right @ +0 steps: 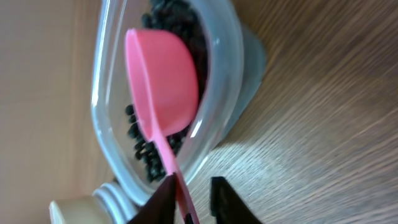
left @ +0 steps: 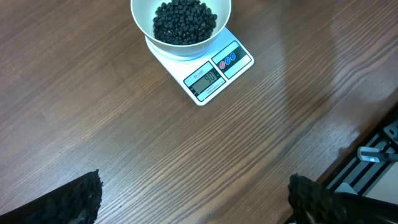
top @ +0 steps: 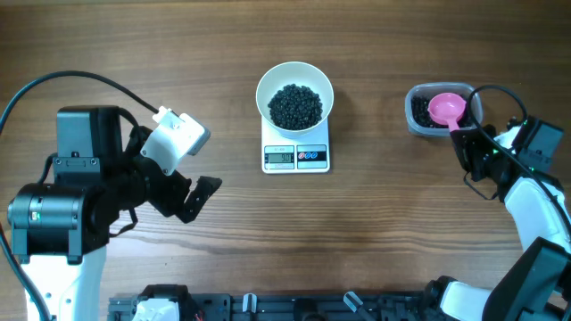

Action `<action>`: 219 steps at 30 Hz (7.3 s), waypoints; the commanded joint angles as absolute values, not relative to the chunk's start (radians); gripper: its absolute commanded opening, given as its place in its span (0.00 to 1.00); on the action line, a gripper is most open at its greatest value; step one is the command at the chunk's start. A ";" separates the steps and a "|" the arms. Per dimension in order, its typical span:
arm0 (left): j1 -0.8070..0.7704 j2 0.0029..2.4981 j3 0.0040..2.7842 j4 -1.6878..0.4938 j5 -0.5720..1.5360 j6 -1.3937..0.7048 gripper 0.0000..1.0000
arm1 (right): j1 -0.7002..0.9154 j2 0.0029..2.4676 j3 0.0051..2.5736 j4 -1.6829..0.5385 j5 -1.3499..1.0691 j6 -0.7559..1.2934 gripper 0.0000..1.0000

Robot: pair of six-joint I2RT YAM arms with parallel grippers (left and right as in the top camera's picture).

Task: Scoop item into bowl and weigh 150g on scale
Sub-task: 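Close the right gripper around the end of the pink scoop handle, then lift the pink scoop up out of the tub with the right gripper, then lower the scoop with the right gripper into the black beans, then drag the scoop through the beans with the right gripper to fill it, then carry the filled scoop with the right gripper over the white bowl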

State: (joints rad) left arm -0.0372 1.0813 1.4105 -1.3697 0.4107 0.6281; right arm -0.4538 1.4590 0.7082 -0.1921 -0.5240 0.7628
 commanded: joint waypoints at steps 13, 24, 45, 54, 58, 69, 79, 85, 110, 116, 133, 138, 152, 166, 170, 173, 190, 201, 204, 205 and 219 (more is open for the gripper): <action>-0.030 1.078 1.423 -1.370 0.426 0.647 1.00 | -0.489 1.337 0.706 -0.196 -0.673 0.783 0.04; -0.030 1.078 1.423 -1.370 0.426 0.647 1.00 | -0.499 1.177 0.711 -0.327 -0.653 0.680 0.05; -0.030 1.078 1.423 -1.370 0.426 0.647 1.00 | -0.490 1.328 1.495 -1.169 -0.338 0.138 0.05; -0.030 1.078 1.423 -1.370 0.426 0.647 1.00 | -0.328 1.570 1.788 -1.420 -0.106 -0.073 0.04; -0.030 1.078 1.423 -1.370 0.426 0.647 1.00 | -0.223 1.649 1.797 -1.407 0.057 -0.174 0.05; -0.030 1.078 1.423 -1.370 0.426 0.647 1.00 | -0.110 1.879 1.793 -1.320 0.270 -0.310 0.05; -0.030 1.078 1.423 -1.370 0.426 0.647 1.00 | -0.109 1.961 1.759 -1.269 0.348 -0.340 0.04; -0.030 1.078 1.423 -1.370 0.426 0.647 1.00 | -0.086 1.973 1.683 -1.239 0.403 -0.342 0.05; -0.030 1.078 1.423 -1.370 0.426 0.647 1.00 | -0.063 1.971 1.581 -1.209 -0.067 -0.363 0.04; -0.030 1.078 1.423 -1.370 0.426 0.647 1.00 | -0.161 1.971 1.581 -1.257 -0.234 -0.392 0.05; -0.030 1.078 1.423 -1.370 0.426 0.647 1.00 | -0.374 1.974 1.576 -1.268 -0.478 -0.418 0.04; -0.030 1.078 1.423 -1.370 0.426 0.647 1.00 | -0.385 1.975 1.538 -1.252 -0.505 -0.420 0.04; -0.030 1.078 1.423 -1.370 0.426 0.647 1.00 | -0.390 1.975 1.448 -1.203 -0.676 -0.450 0.04; -0.030 1.078 1.423 -1.370 0.426 0.647 1.00 | -0.534 1.975 1.448 -1.224 -0.769 -0.474 0.04; -0.030 1.078 1.423 -1.370 0.426 0.647 1.00 | -0.556 1.975 1.448 -1.255 -0.811 -0.527 0.04; -0.030 1.078 1.423 -1.370 0.426 0.647 1.00 | -0.571 1.975 1.448 -1.287 -0.828 -0.562 0.04; -0.030 1.078 1.423 -1.370 0.426 0.647 1.00 | -0.583 1.975 1.448 -1.453 -1.050 -0.684 0.05; -0.030 1.078 1.423 -1.370 0.426 0.647 1.00 | -0.404 1.958 1.456 -1.472 -1.149 -0.680 0.05; -0.030 1.078 1.423 -1.370 0.426 0.647 1.00 | -0.316 1.952 1.458 -1.472 -1.197 -0.678 0.05; -0.030 1.078 1.423 -1.370 0.426 0.647 1.00 | -0.291 1.952 1.461 -1.472 -1.208 -0.677 0.05; -0.030 1.078 1.423 -1.370 0.426 0.647 1.00 | -0.013 1.952 1.547 -1.367 -1.186 -0.558 0.05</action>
